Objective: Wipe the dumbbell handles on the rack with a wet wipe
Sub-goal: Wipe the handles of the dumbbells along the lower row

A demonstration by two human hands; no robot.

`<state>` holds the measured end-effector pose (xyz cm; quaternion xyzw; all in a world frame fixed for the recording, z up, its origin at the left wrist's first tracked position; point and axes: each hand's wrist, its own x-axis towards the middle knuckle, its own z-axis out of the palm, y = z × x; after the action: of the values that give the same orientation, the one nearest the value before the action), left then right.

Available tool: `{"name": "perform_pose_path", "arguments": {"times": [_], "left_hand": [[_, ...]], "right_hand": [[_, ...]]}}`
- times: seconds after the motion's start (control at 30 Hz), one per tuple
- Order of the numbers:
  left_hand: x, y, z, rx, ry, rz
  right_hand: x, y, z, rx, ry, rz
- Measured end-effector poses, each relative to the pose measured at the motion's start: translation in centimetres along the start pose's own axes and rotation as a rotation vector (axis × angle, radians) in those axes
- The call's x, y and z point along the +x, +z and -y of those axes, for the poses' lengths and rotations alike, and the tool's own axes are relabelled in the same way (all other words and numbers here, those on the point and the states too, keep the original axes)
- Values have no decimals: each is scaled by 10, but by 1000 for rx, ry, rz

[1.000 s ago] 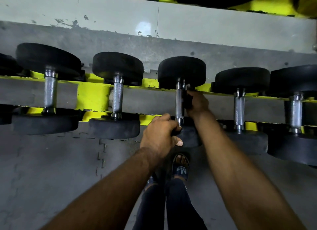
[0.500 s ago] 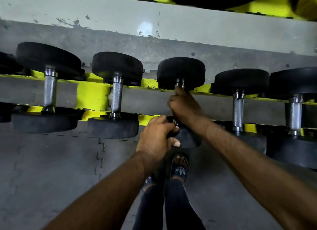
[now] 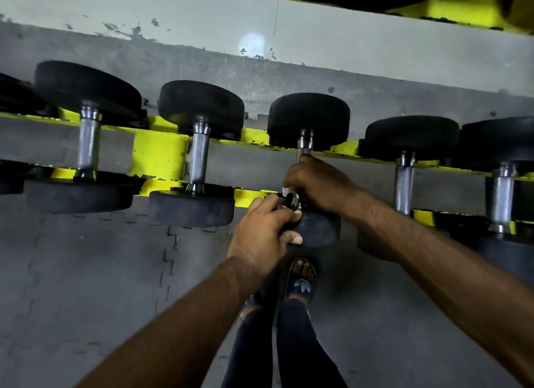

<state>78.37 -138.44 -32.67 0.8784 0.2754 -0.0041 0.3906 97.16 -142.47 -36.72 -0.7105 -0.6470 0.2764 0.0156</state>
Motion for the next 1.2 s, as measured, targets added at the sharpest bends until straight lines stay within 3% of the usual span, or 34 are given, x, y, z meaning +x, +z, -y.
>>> {"name": "perform_pose_path", "arguments": {"times": [0.07,0.17,0.3,0.37,0.5,0.6,0.67,0.77,0.87,1.0,1.2], "left_hand": [[-2,0,-1,-1,0,-6],[-1,0,-1,-2,-8,-2],[-1,2,1,-10,-6,-18],[-1,2,1,-5,-6,-29],[-1,4,2,-7,9,-54],[-1,4,2,-9,-3,-47],[-1,4,1,-1,-5,-44],[-1,4,0,6,-4,-55],[-1,4,1,2,6,-84],[-2,6,-1,-6,6,-96],[-4,5,-2,3,26,-108]], "right_hand": [[1,-4,-8,19,34,-127],[6,-7,-16,39,256,-288],[-19,6,-9,91,50,-159],[-26,6,-9,121,12,-179],[-7,-2,-14,343,367,-558],[-8,6,-3,557,582,-696],[-17,16,5,732,755,-668],[-28,21,0,1037,918,-470],[-17,7,-18,1454,950,-436],[2,0,-35,1775,912,-508],[-37,18,-23,1477,960,-151]]}}
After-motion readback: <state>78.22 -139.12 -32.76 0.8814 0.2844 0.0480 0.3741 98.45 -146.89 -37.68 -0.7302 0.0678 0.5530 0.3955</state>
